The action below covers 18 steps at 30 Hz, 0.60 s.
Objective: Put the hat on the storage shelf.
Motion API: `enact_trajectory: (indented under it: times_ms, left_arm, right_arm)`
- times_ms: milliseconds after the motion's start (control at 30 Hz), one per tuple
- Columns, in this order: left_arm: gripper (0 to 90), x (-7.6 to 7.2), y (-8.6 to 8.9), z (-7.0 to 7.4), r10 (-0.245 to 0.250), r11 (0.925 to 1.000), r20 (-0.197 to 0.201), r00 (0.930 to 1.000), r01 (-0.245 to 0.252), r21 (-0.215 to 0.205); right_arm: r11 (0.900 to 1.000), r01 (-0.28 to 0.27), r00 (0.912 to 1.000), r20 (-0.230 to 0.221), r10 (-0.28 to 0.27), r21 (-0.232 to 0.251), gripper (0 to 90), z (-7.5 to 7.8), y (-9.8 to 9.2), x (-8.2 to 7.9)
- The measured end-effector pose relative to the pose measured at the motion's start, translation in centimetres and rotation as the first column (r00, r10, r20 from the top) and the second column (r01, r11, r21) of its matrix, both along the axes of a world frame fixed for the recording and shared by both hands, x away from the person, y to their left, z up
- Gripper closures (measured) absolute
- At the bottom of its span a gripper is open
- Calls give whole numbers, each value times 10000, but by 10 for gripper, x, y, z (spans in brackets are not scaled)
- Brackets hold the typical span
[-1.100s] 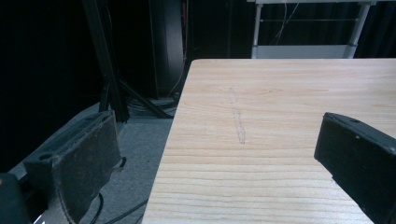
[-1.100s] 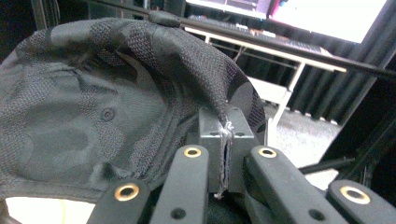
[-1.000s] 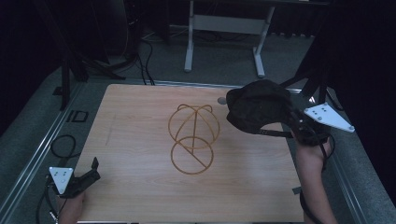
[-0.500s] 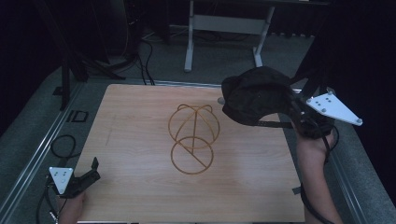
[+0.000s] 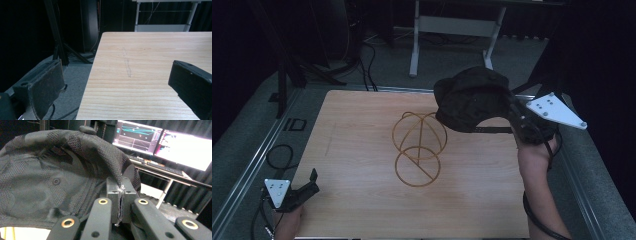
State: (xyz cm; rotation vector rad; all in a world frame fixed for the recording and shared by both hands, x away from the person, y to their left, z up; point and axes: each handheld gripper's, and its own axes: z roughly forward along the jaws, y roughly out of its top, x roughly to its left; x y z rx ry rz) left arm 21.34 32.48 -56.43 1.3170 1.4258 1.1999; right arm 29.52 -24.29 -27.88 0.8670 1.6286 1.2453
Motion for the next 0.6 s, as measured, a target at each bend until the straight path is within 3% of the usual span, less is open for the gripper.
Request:
enact_trajectory:
  times_ms: [600]
  left_arm:
    - [6,0,1,0,-91,10000,39,10000,91,-32]
  right_arm:
    - [9971,-754,9971,82,754,-48,885,6,39,4]
